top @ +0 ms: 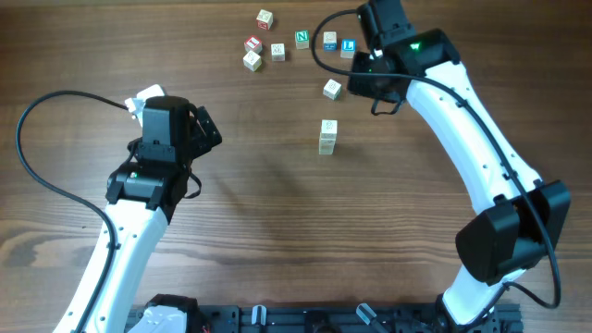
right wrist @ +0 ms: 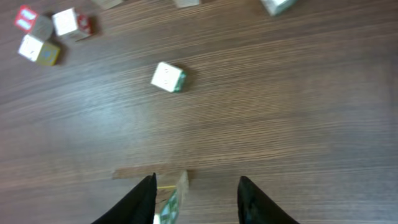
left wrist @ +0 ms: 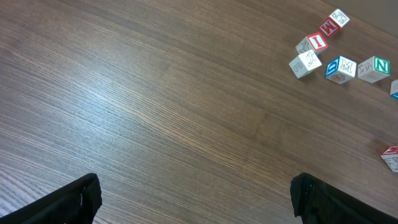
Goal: Form a tower
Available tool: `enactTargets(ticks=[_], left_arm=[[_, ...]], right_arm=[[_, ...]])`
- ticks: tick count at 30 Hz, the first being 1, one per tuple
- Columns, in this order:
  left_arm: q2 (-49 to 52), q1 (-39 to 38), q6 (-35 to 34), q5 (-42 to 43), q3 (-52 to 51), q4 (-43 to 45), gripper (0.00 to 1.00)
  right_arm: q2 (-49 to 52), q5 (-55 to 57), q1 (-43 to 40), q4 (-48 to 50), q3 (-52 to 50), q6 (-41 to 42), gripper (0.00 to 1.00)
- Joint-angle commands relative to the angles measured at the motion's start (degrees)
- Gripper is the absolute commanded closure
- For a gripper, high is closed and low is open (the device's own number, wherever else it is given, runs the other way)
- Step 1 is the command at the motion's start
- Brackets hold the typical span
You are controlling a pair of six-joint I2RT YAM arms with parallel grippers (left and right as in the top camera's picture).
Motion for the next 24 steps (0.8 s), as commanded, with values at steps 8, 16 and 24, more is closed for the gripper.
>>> enactTargets(ticks=[8, 16, 24], left_arm=[[-0.3, 0.4, -0.7, 0.3, 0.3, 0.1, 0.00], [-0.3, 0.4, -0.7, 0.3, 0.3, 0.1, 0.00], [-0.3, 0.4, -0.7, 0.3, 0.3, 0.1, 0.00]], right_arm=[[1.2, -5.0, 0.2, -3.2, -5.0, 6.0, 0.81], [5.2, -16.0, -2.2, -4.6, -5.0, 7.1, 0.95], [7.8, -19.4, -2.2, -4.5, -5.0, 7.1, 0.95]])
